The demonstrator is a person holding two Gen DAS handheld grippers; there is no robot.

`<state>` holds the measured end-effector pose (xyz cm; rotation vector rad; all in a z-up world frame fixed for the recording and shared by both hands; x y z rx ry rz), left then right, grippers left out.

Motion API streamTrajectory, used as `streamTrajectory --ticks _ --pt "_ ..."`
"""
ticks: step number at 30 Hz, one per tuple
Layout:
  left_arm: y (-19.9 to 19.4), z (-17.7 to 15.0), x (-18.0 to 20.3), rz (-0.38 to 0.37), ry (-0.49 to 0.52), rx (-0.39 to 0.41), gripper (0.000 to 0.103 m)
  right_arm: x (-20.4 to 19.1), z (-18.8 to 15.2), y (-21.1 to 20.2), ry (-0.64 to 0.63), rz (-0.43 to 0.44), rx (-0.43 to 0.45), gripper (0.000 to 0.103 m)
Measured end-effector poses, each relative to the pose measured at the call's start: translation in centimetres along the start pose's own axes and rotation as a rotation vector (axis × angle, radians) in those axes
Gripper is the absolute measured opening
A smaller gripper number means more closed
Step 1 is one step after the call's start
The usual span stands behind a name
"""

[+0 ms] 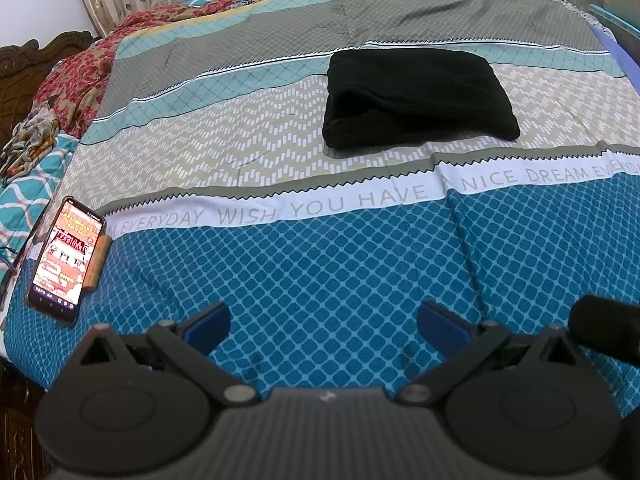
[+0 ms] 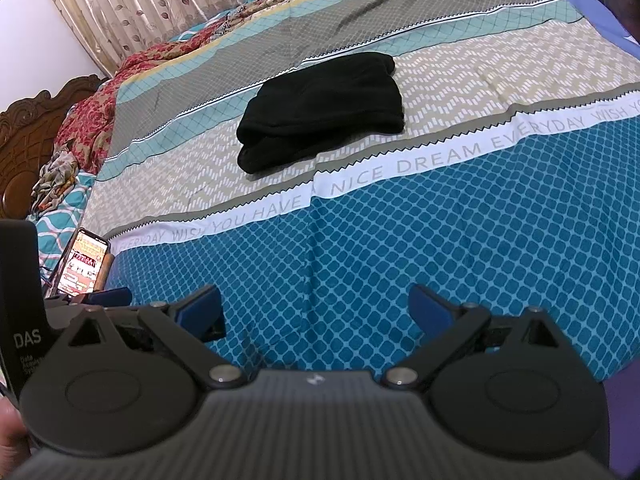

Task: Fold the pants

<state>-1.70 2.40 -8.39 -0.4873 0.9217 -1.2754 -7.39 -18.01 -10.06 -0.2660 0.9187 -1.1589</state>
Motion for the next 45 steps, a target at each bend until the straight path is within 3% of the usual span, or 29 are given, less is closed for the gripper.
streamTrajectory --ticks 15,28,45 --pt "-1.2 2.2 -1.0 -0.001 -0.029 0.044 0.103 0.1 1.1 -1.0 -0.035 -0.022 0.068 0.101" --pt "-2.8 3.7 -0.1 -0.032 -0.026 0.067 0.103 0.7 4.1 -3.8 -0.097 -0.084 0.25 0.101" --pt "-3.2 4.0 0.9 -0.036 -0.014 0.044 0.103 3.2 5.0 -4.6 -0.01 -0.084 0.28 0.101"
Point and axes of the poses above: each gripper's, at about its wrist camera, not at the fingertips, and y roughly the way its jaws point, x to its right, z to its top, the point moved 10 cm from there along y, roughly the way its jaws point, and after that the axes turned 9 degrees about z, right-handed, at the moved point
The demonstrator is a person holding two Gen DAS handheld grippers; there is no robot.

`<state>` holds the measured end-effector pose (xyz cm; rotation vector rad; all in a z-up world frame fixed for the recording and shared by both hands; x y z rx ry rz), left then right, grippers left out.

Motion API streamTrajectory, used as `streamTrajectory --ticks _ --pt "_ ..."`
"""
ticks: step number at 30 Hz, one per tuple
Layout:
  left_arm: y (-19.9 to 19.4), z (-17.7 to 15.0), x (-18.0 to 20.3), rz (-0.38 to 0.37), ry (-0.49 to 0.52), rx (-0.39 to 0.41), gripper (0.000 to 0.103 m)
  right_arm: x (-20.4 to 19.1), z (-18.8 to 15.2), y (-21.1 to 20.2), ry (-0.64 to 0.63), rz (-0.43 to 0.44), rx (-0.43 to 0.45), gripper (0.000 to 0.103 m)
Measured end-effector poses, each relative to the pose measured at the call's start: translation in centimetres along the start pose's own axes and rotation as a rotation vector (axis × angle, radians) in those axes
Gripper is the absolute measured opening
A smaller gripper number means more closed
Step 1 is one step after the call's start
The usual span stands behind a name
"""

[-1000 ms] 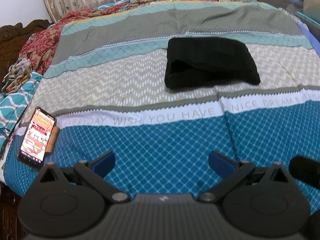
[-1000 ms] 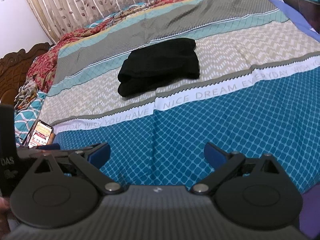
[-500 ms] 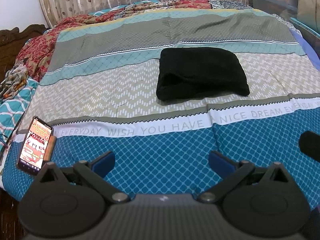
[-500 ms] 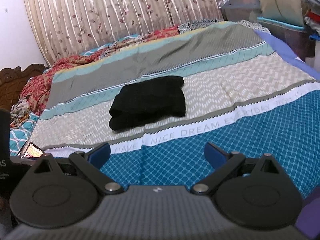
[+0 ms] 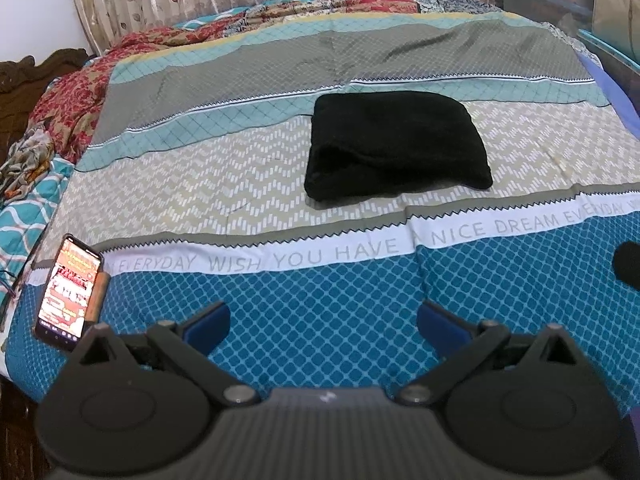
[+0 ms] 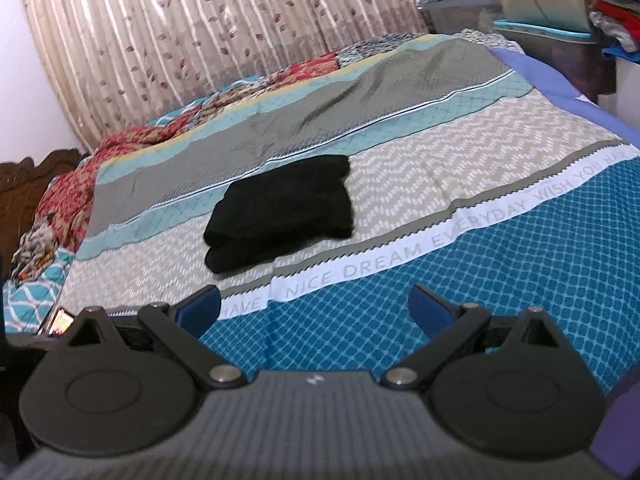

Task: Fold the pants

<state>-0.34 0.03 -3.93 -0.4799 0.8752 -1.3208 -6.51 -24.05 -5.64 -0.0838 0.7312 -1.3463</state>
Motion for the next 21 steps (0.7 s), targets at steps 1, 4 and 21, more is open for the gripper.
streamTrajectory --ticks 1,4,21 --pt "0.0 0.0 0.1 -0.003 0.001 -0.004 0.103 0.3 0.0 0.0 0.006 0.001 -0.001 0.101" --pt "-0.1 0.0 0.5 -0.003 0.007 -0.006 0.103 0.7 -0.2 0.1 0.018 0.007 -0.011 0.101" --pt "0.0 0.4 1.7 0.022 0.035 -0.015 0.103 2.1 -0.3 0.5 0.049 0.04 -0.04 0.101"
Point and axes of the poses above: each gripper's, at about its wrist camera, not at the fingertips, and y roughly the way its jaws point, x to its right, z to its top, the point moved 10 cm from there along y, roughly the way its jaws point, and after that the axes turned 9 degrees about z, right-handed, at the moved point
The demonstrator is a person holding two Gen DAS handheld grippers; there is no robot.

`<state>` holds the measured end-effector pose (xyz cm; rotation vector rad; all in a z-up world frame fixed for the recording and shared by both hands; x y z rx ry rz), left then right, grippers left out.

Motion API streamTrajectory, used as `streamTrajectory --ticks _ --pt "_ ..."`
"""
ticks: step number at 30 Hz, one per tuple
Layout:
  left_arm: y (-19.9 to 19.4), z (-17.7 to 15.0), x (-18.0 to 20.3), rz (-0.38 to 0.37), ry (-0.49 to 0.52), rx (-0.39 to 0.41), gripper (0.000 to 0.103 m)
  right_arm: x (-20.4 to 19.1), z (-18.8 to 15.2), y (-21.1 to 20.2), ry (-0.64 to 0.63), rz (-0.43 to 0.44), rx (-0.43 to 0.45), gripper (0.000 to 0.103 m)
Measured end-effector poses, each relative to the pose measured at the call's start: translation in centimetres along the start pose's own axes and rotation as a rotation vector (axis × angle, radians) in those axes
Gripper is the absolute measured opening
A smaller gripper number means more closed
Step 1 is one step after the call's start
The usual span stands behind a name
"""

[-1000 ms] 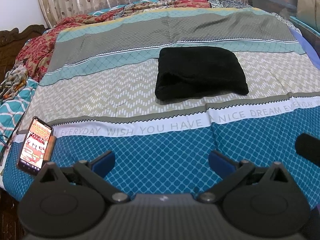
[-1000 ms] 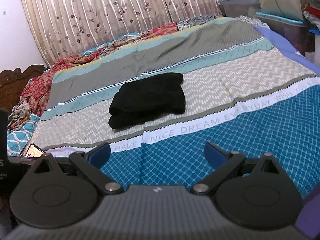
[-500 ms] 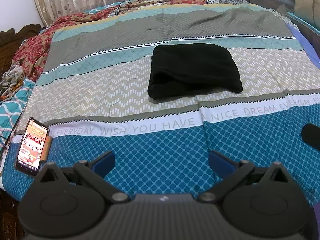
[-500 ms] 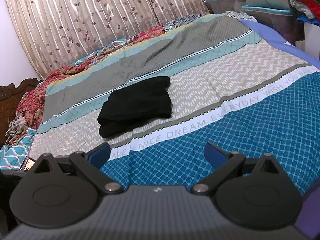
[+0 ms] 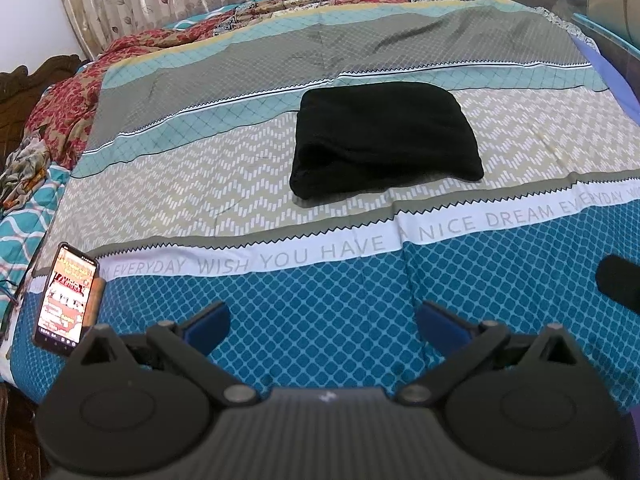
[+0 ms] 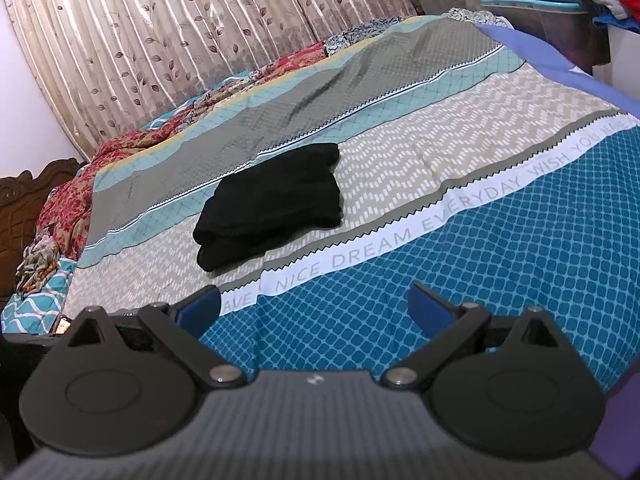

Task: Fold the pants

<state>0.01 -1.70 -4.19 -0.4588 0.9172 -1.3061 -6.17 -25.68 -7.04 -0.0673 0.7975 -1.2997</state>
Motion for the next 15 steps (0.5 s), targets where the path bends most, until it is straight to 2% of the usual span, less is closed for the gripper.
streamTrajectory --ticks 9,15 --pt "-0.05 0.38 0.09 0.002 -0.007 0.0 0.103 0.28 0.06 0.08 0.005 0.006 -0.006 0.101" --pt "-0.34 0.45 0.35 -0.024 -0.002 0.021 0.103 0.36 0.1 0.06 -0.003 0.007 -0.005 0.101"
Point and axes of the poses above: each gripper's, at about its wrist camera, not at the fingertips, and y roughly the way its jaws point, x to its right, z to its top, the point moved 10 cm from there along y, roughly the way its jaws point, and after that the axes turned 9 degrees about z, right-handed, at the moved point
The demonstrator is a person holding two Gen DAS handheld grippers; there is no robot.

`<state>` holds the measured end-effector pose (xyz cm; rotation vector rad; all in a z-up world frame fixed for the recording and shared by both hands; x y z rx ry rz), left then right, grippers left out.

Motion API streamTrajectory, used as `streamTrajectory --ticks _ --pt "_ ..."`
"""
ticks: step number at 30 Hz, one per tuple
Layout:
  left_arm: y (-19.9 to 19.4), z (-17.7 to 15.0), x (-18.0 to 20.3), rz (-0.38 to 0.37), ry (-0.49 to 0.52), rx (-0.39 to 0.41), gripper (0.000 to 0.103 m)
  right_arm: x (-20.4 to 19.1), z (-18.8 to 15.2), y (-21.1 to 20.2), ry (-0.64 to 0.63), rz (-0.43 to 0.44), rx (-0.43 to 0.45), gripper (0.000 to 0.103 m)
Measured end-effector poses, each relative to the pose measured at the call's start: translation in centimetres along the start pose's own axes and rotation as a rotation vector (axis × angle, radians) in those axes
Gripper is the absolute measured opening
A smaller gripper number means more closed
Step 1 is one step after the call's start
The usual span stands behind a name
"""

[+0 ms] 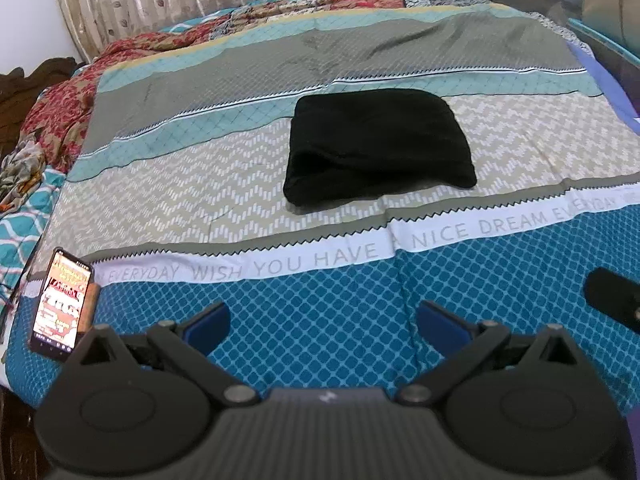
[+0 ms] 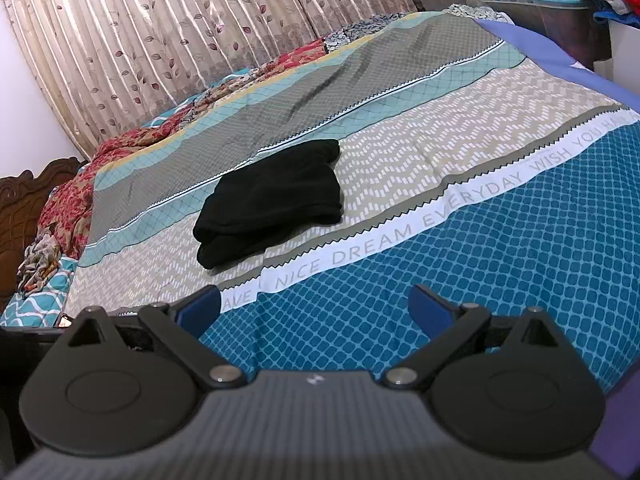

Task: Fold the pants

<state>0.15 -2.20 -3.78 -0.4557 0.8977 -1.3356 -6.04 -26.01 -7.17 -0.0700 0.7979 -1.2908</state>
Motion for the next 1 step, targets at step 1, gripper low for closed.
streamTrajectory --ticks 1 --pt "-0.08 0.07 0.04 -0.005 -0.001 0.005 0.103 0.0 0.03 0.0 -0.002 0.0 0.001 0.101"
Point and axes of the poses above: each gripper's, at about its wrist camera, not at the fingertips, and y roughly the way its jaws point, x to its right, z to its top, the point moved 10 cm from there along y, roughly the way its jaws point, and after that the axes turned 9 degrees about z, right-handed, at the moved point
